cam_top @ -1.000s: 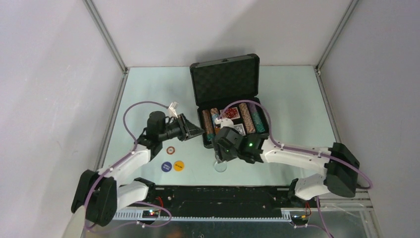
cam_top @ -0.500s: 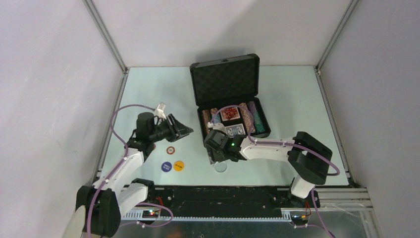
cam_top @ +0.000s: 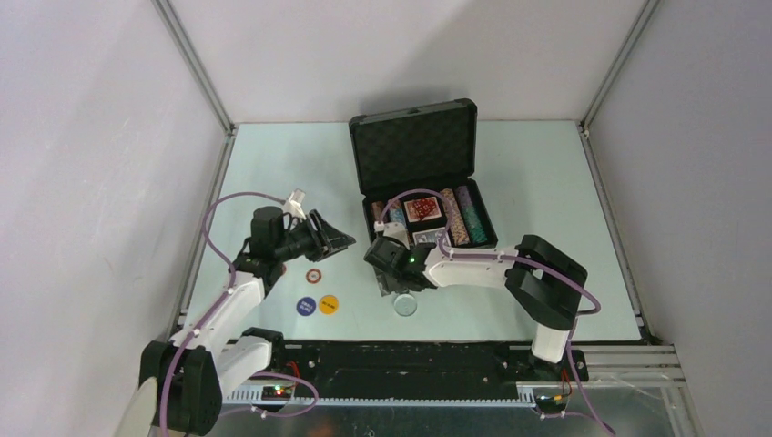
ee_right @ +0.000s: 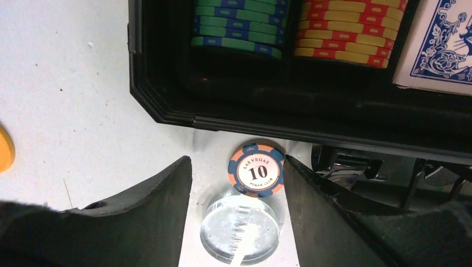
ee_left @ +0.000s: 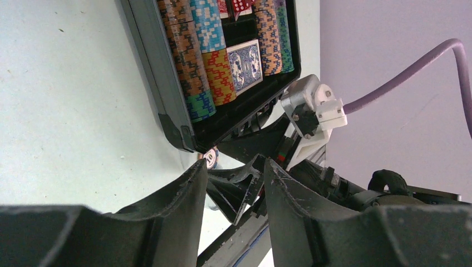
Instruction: Pack up texas hold em set
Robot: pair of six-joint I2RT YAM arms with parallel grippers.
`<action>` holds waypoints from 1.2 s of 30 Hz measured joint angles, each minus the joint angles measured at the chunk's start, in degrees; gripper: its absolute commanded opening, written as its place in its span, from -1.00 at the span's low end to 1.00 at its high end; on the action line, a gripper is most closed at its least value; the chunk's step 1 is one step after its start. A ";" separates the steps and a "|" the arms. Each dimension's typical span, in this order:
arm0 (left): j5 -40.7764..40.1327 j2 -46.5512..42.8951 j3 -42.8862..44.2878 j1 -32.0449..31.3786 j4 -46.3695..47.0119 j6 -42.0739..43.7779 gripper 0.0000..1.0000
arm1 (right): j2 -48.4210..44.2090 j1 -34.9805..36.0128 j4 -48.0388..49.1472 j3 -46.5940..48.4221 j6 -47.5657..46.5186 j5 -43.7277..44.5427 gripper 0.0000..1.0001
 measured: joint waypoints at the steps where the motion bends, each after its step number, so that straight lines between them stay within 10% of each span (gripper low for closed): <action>1: 0.00 0.00 0.00 0.00 -0.02 0.02 -0.06 | 0.57 0.00 -0.61 0.70 0.13 0.22 0.30; 36: 0.42 0.76 0.00 0.02 0.00 0.02 -0.06 | 2.27 2.10 -3.15 2.23 0.70 1.70 -0.12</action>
